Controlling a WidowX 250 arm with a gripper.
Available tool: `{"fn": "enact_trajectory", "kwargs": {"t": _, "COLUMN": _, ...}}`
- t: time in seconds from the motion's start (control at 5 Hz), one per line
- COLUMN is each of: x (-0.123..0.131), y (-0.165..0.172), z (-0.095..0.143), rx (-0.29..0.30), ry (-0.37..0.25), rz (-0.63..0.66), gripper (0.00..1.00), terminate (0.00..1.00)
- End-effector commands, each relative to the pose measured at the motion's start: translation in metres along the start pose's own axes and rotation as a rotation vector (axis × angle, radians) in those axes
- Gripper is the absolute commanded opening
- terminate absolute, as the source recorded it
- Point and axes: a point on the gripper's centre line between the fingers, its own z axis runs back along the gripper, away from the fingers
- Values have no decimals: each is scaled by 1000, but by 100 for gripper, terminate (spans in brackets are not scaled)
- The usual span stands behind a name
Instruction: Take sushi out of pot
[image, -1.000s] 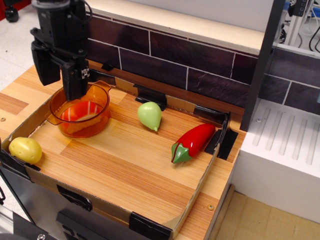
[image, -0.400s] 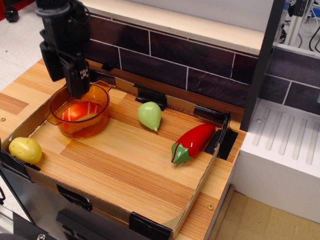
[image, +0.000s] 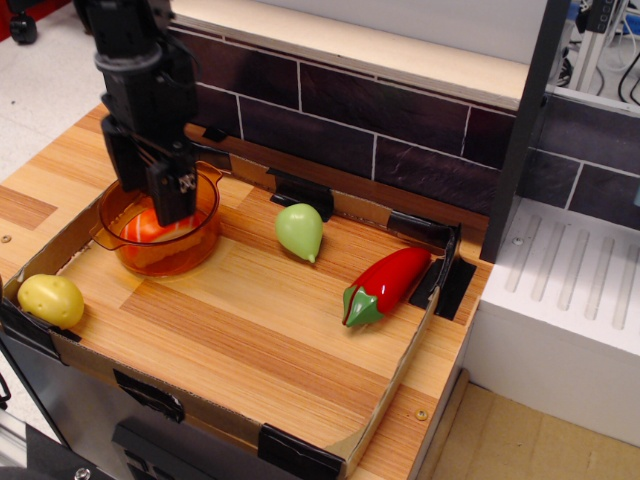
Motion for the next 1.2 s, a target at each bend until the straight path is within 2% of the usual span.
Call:
{"fn": "enact_trajectory", "kwargs": {"t": 0.0, "x": 13, "y": 3, "z": -3, "rx": 14, "ry": -14, "rz": 23, "gripper": 100, "terminate": 0}}
{"fn": "enact_trajectory", "kwargs": {"t": 0.6, "x": 15, "y": 11, "z": -18, "rx": 38, "ry": 2, "rz": 31, "gripper": 100, "terminate": 0}}
{"fn": "enact_trajectory", "kwargs": {"t": 0.8, "x": 15, "y": 12, "z": -16, "rx": 30, "ry": -11, "rz": 41, "gripper": 0, "terminate": 0}}
{"fn": "enact_trajectory", "kwargs": {"t": 1.0, "x": 14, "y": 15, "z": -7, "rx": 59, "ry": -45, "rz": 72, "gripper": 0, "terminate": 0}}
